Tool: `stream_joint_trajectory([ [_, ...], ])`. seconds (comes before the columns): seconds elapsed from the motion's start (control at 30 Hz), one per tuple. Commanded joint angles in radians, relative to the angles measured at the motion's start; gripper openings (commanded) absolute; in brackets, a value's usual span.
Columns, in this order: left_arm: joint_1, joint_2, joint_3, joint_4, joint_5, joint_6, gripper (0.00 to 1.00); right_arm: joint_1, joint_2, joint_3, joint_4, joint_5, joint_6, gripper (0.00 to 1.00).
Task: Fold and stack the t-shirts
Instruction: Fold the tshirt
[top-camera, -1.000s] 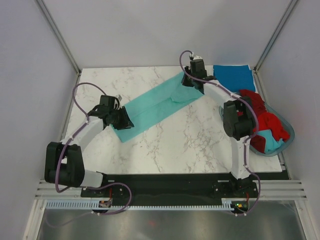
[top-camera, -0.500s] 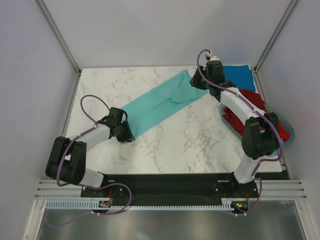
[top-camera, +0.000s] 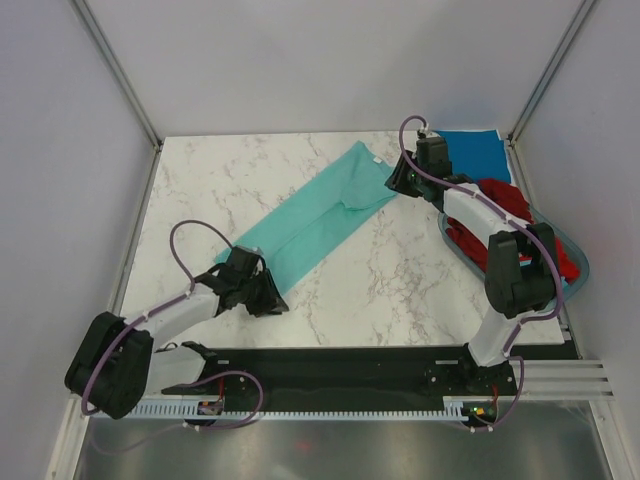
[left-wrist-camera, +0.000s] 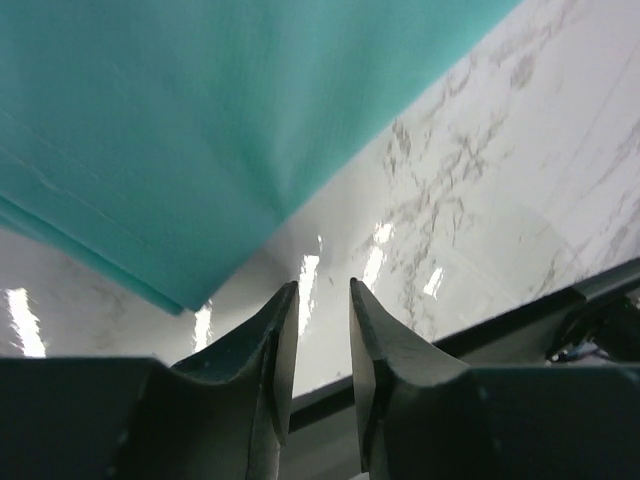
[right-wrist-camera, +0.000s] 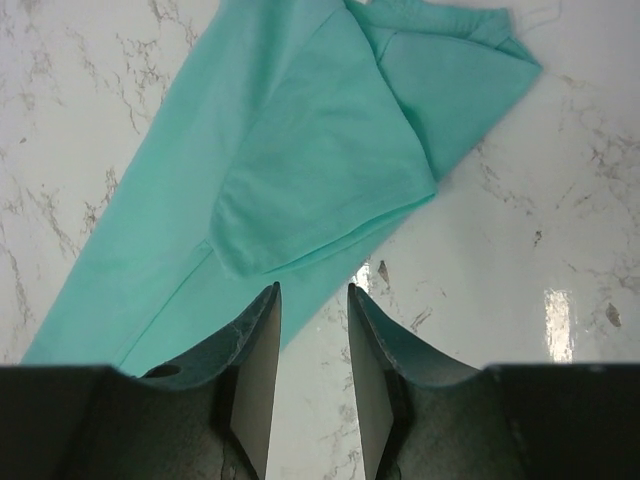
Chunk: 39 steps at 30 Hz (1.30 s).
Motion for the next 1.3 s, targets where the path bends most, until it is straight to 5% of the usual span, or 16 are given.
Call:
stream_joint_trajectory([
  [0.0,-0.055,-0.082,-0.041,-0.011,0.081,-0.11,0.36,0.002,-0.027,0.005,0.029,0.048,0.033,0.41],
  [0.17,-0.06,-0.171,0.109,-0.013,0.102,-0.075,0.38,0.003,0.032,0.047,-0.014,0.281,0.124,0.41],
  [0.23,-0.043,-0.157,0.192,-0.164,0.098,0.13,0.42,0.0,0.073,0.065,-0.011,0.3,0.131,0.4],
  [0.47,0.137,-0.077,0.442,-0.284,0.101,0.289,0.43,-0.023,0.219,0.155,-0.003,0.332,0.179,0.38],
  [0.67,0.357,-0.119,0.47,-0.294,0.219,0.355,0.44,-0.033,0.328,0.215,0.027,0.369,0.168,0.38],
  [0.93,0.389,-0.131,0.476,-0.294,0.234,0.381,0.45,-0.047,0.455,0.298,0.059,0.371,0.15,0.35],
  [1.1,0.389,-0.139,0.49,-0.298,0.191,0.439,0.45,-0.058,0.549,0.396,0.055,0.358,0.06,0.03],
  [1.27,0.389,-0.113,0.499,-0.3,0.194,0.465,0.45,-0.095,0.625,0.546,0.046,0.36,-0.03,0.0],
])
